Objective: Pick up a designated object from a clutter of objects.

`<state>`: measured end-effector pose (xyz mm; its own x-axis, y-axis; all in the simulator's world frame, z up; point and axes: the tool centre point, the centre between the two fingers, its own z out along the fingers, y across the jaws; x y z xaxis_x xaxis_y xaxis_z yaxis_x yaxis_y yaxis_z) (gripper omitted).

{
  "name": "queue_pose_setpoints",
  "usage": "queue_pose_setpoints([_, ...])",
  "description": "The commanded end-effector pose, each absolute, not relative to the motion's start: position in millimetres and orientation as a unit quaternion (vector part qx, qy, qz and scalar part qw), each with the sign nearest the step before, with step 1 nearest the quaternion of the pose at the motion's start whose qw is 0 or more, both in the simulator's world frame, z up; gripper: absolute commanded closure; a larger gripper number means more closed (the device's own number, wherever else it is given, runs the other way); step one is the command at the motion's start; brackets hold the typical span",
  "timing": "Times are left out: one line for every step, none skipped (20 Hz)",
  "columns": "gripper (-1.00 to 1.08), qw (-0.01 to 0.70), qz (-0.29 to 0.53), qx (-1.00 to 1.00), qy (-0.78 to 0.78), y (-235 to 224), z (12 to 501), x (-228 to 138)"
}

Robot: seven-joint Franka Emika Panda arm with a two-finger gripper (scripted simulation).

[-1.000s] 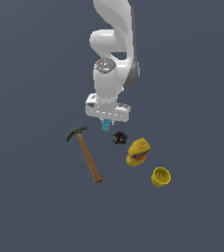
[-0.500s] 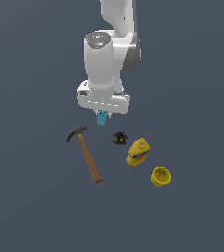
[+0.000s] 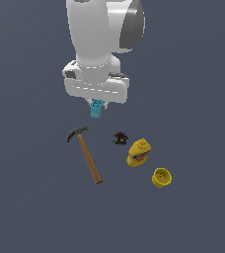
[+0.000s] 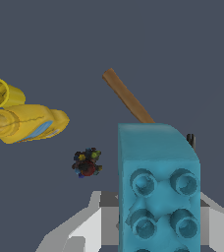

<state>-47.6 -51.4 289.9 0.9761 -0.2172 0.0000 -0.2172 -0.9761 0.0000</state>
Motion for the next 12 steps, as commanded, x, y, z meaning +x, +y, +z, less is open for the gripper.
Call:
queue_pose_setpoints([1.08, 0.000, 0.000, -0.994, 0.109, -55.1, 311.4, -39.2])
queue_pose_setpoints([1.08, 0.000, 0.000, -0.994, 0.109, -56.4, 318.7, -36.0])
queue_pose_setpoints([1.08, 0.000, 0.000, -0.994, 0.109, -57.6, 325.6, -33.0])
queue_pose_setpoints([1.08, 0.000, 0.000, -0.994, 0.109, -58.8, 332.0, -30.2])
queue_pose_setpoints([1.08, 0.000, 0.000, -0.994, 0.109, -59.8, 337.9, -27.5])
queue_pose_setpoints([1.08, 0.000, 0.000, -0.994, 0.109, -60.8, 343.4, -25.0])
queue_pose_setpoints([1.08, 0.000, 0.000, -0.994, 0.109, -61.7, 348.4, -22.7])
queue_pose_setpoints([1.08, 0.000, 0.000, -0.994, 0.109, -62.5, 352.9, -20.5])
queue_pose_setpoints([1.08, 0.000, 0.000, -0.994, 0.109, -62.9, 357.2, -18.6])
queue_pose_setpoints([1.08, 0.000, 0.000, -0.994, 0.109, -63.6, 360.9, -16.8])
queue_pose_setpoints([1.08, 0.000, 0.000, -0.994, 0.109, -64.2, 364.2, -15.2])
queue_pose_setpoints([1.08, 0.000, 0.000, -0.994, 0.109, -64.7, 367.1, -13.7])
